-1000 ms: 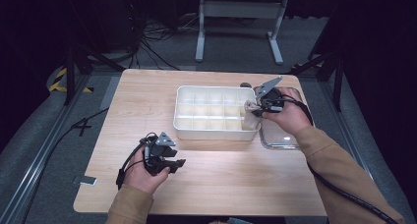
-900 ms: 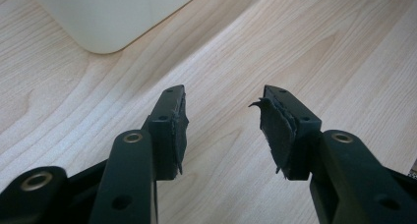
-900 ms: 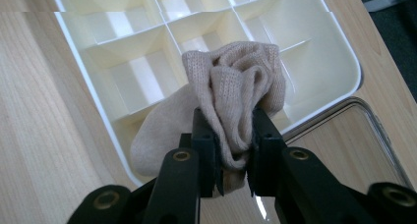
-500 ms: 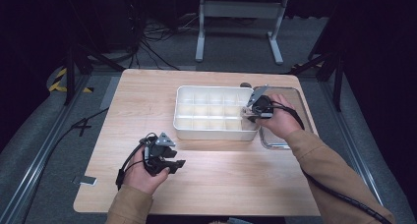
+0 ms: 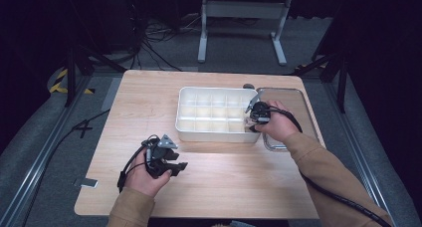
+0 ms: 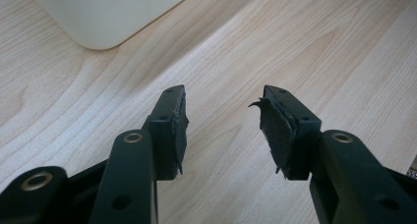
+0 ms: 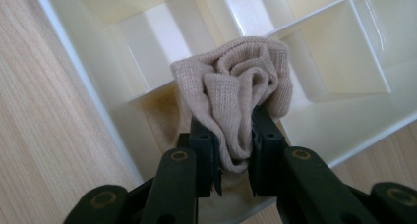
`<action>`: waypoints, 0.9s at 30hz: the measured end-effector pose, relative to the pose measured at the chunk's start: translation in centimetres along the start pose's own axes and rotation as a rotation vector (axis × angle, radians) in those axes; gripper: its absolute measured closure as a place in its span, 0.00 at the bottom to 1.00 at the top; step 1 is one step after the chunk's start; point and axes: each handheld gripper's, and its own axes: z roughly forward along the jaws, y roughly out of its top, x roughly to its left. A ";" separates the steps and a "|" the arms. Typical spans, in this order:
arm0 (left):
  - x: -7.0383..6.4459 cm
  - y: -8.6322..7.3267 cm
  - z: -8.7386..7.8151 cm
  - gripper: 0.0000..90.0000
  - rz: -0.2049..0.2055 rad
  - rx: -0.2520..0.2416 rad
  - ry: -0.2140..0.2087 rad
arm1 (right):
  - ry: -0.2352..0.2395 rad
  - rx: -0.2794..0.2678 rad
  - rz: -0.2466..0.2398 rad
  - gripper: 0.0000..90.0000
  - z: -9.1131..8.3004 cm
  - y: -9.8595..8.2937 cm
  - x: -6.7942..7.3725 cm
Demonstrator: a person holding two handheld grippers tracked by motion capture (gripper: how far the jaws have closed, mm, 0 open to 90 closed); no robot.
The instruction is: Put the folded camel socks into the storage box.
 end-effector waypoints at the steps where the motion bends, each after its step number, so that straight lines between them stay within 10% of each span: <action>1: 0.0 0.0 0.0 0.59 0.001 0.003 0.001 | 0.003 -0.002 -0.004 0.84 0.1 0.0 -0.1; 27: 0.0 0.0 0.2 0.59 0.005 0.004 0.001 | 0.022 0.073 0.041 0.76 1.2 0.7 0.0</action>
